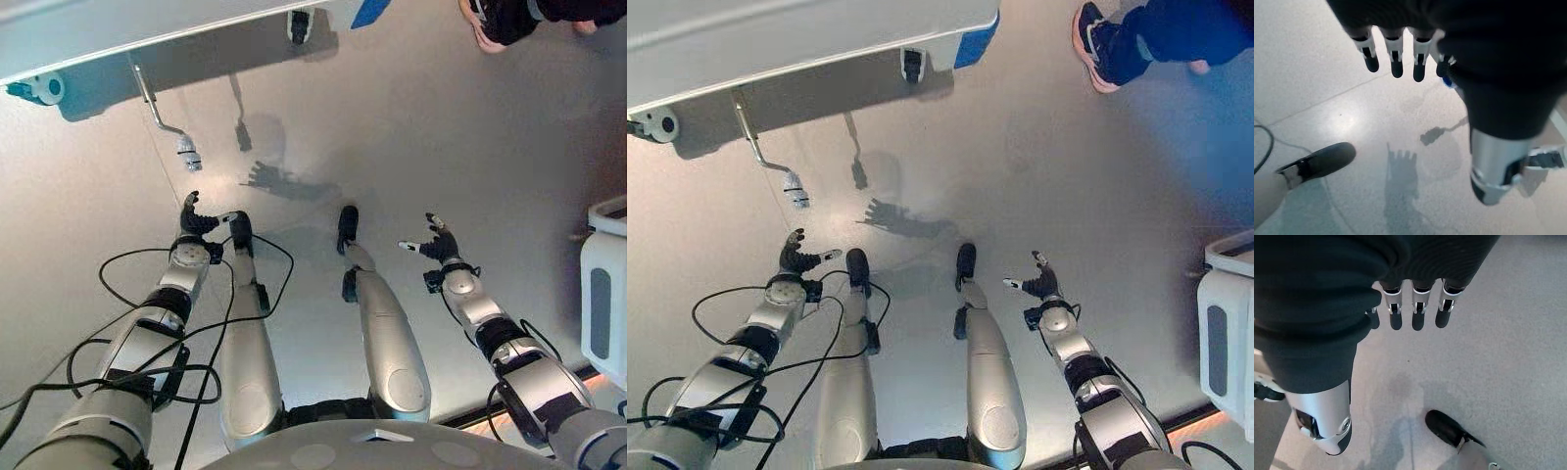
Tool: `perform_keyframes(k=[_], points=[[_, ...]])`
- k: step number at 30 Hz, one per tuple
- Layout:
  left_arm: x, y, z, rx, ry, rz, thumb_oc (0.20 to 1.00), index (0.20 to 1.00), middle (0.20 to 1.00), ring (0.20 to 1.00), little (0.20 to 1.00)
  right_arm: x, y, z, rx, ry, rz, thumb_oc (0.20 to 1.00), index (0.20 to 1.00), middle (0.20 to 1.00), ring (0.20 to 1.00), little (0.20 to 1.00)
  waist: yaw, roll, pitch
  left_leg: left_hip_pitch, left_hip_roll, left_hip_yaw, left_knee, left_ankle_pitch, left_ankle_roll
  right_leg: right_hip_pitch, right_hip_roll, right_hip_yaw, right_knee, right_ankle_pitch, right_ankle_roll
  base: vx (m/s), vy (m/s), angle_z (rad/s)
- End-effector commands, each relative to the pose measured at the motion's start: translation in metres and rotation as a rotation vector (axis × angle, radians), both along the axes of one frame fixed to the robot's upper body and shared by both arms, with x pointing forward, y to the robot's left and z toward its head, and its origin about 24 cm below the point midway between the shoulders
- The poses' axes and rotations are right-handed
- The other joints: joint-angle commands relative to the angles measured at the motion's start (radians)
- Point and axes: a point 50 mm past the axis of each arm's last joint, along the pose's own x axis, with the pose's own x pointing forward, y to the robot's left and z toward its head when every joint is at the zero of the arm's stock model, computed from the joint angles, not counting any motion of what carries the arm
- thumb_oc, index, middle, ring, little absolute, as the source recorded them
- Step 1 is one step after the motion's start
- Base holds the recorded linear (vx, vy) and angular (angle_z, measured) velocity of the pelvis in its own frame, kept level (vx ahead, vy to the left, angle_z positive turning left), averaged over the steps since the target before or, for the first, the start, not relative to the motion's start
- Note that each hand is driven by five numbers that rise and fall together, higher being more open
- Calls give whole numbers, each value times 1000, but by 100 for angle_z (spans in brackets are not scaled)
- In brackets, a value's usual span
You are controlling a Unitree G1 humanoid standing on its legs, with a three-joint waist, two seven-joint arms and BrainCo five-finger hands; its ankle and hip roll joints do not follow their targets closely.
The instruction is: Raise the hospital bed
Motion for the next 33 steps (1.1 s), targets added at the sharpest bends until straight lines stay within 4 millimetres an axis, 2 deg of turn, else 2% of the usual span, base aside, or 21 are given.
perform_keyframes(k=[1, 3, 4, 5, 8, 9, 13, 28, 33], points=[[9, 24, 36, 6, -132, 83, 1000, 1000, 1000, 1000, 1000, 0, -5, 18, 2, -108, 11, 1000, 1000, 1000, 1000, 1000, -11, -46, 1, -84, -42, 33, 73, -24, 34, -62, 26, 18, 27, 34, 49, 0, 0, 0], [11, 26, 42, 14, -151, 92, 1000, 1000, 1000, 1000, 1000, 1, -3, 20, 4, -121, 22, 1000, 1000, 1000, 1000, 1000, -14, -47, 1, -102, -43, 34, 75, -22, 33, -81, 25, 21, 29, 36, 49, -16, -9, -4], [14, 33, 52, 29, -168, 108, 1000, 1000, 1000, 1000, 1000, 2, -2, 23, 10, -134, 27, 1000, 1000, 1000, 1000, 1000, -22, -53, 1, -129, -44, 36, 77, -20, 31, -109, 25, 22, 29, 40, 48, -10, -7, -5], [14, 33, 52, 29, -168, 107, 1000, 1000, 1000, 1000, 1000, 2, -2, 23, 10, -134, 27, 1000, 1000, 1000, 1000, 1000, -22, -53, 1, -129, -44, 36, 77, -20, 31, -109, 25, 22, 29, 40, 48, -26, -25, -4], [17, 41, 63, 43, -182, 133, 1000, 1000, 1000, 1000, 1000, 3, 1, 26, 16, -150, 44, 1000, 1000, 1000, 1000, 1000, -31, -65, 1, -159, -43, 40, 72, -18, 30, -143, 30, 30, 19, 51, 52, 0, 0, 0], [19, 47, 72, 60, -196, 147, 1000, 1000, 1000, 1000, 1000, 3, 2, 26, 17, -154, 52, 1000, 1000, 1000, 1000, 1000, -37, -75, 1, -181, -42, 42, 75, -17, 30, -163, 29, 33, 14, 58, 54, 0, 0, 0], [20, 52, 79, 75, -198, 166, 1000, 1000, 1000, 1000, 1000, 1, 2, 25, 25, -153, 53, 1000, 1000, 1000, 1000, 1000, -44, -82, 1, -211, -44, 34, 88, -16, 30, -192, 32, 34, 19, 59, 53, -1, -36, -3], [5, 90, 82, 102, -139, 307, 1000, 1000, 1000, 1000, 1000, -1, 12, 30, 79, -199, 91, 1000, 1000, 1000, 1000, 1000, -60, -108, 1, -246, -40, 41, 78, -9, 28, -232, 39, 41, -6, 74, 54, -1, -6, 0], [3, 91, 78, 96, -124, 310, 1000, 1000, 1000, 1000, 1000, -2, 14, 30, 89, -203, 100, 1000, 1000, 1000, 1000, 1000, -58, -109, 1, -246, -40, 40, 70, -4, 27, -233, 40, 39, -13, 76, 54, 0, 0, 0]])
